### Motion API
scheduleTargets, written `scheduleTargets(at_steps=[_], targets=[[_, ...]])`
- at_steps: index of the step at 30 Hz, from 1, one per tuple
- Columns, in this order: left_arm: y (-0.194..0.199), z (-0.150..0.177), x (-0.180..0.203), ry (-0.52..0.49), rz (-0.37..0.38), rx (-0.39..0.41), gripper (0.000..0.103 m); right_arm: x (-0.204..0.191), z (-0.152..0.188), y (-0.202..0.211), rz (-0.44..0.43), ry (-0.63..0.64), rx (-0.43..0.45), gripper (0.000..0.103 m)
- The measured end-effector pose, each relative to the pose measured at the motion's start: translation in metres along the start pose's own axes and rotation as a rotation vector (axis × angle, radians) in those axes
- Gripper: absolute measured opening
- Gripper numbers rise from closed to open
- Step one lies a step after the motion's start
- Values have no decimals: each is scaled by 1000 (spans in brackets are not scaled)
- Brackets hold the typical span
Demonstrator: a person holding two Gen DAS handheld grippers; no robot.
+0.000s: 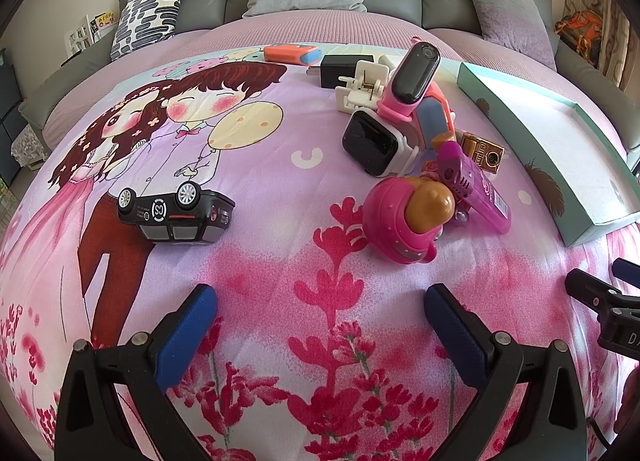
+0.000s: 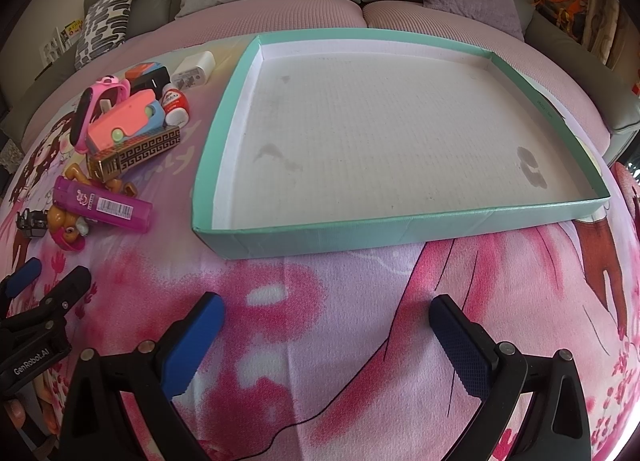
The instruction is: Organize rigid objects
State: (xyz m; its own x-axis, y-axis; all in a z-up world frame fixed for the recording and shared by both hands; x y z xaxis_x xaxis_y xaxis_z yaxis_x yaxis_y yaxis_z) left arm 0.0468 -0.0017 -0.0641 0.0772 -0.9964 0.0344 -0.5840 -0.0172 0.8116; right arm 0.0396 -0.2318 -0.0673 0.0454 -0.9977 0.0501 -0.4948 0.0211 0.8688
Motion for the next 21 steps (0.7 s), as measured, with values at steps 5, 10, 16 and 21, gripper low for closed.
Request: scheduleTargets(at_steps=[5, 10, 16, 21], targets=[[-1, 0, 0, 0, 5, -5, 103, 0, 0, -1, 1, 2, -2, 103], [-2, -1, -1, -3, 9, -9, 103, -1, -1, -2, 4, 5, -5, 103], [-1, 1, -2, -11, 33, -17, 103, -2, -1, -2, 8, 7, -8, 103], [0, 1, -3, -14, 43, -26, 103, -3, -1, -2, 14, 9, -13, 103]])
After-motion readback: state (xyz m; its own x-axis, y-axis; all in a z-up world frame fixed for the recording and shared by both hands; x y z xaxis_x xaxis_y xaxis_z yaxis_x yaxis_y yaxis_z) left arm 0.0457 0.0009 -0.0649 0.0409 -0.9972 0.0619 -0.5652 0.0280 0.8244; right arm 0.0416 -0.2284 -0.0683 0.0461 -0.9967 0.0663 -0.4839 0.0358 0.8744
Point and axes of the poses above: each gripper's, at about its wrist camera, not at the fingertips, and y roughly against the way its jaws point, x to its right, z to its underside, the point moved 8 cm from there along -y, roughly the way its jaws point, and after that the axes turned 5 degrees about y, right-handed, at the moved point
